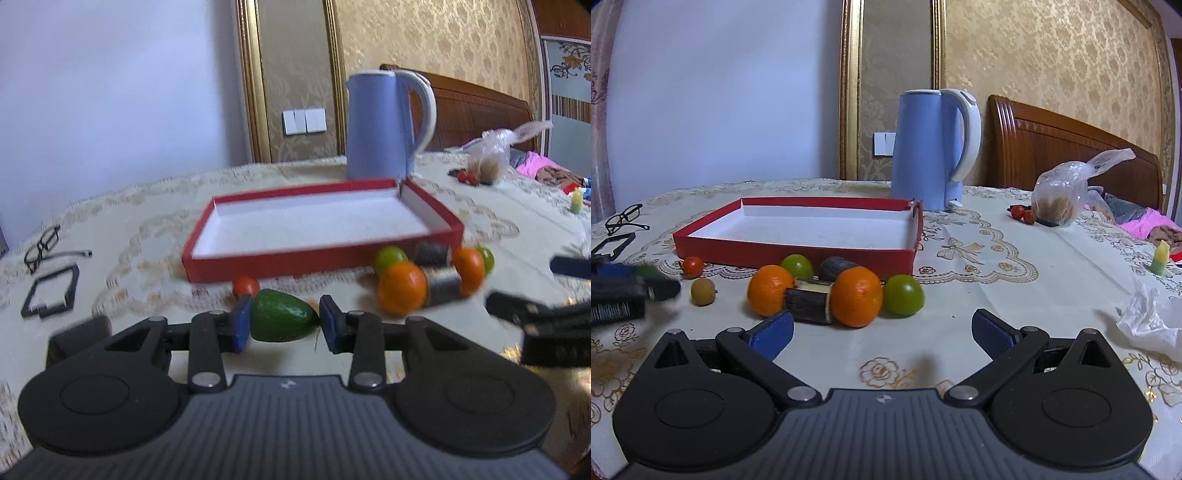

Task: Organize fruits
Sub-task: 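Drop the lime into the tray with left tool while right tool reaches for green tomato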

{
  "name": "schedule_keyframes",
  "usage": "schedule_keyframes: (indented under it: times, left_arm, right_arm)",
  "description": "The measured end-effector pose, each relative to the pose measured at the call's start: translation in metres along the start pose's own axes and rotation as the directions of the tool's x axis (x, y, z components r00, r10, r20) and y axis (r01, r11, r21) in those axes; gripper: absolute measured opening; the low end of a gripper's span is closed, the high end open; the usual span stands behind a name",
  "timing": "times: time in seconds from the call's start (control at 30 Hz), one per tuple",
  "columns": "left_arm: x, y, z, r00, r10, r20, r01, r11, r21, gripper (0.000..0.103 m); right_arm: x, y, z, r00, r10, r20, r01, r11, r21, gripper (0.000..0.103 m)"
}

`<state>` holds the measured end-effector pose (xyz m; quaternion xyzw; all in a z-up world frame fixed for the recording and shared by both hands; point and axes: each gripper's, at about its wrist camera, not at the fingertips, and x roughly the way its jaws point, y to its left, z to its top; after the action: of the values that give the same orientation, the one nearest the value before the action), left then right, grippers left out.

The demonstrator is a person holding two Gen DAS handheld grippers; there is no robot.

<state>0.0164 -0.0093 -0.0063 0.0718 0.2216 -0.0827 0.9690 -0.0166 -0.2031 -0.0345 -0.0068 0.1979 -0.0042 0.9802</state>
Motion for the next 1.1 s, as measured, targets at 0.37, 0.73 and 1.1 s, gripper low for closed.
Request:
schedule_keyframes:
  times: [0.37,0.73,1.1]
  left_arm:
    - [0.084,0.021,0.081,0.999,0.007,-0.046,-0.006,1.000,0.027,0.035]
    - [0.186,0.012,0.095,0.975,-0.016,-0.220,0.018,1.000,0.007,0.037]
    - [0.137,0.026,0.099,0.995,0.058,-0.087,-0.060,0.998,-0.012,0.093]
  right_arm:
    - [0.012,-0.016,0.011,0.999,0.041,-0.010,-0.041,0.999,-0.021,0.100]
    - [0.020,-0.016,0.014,1.000,-0.007,-0.007,0.006,0.996,-0.084,0.097]
    - [0.051,-0.036,0.022,0.995,0.007,-0.099,-0.020,0.991,-0.131,0.063]
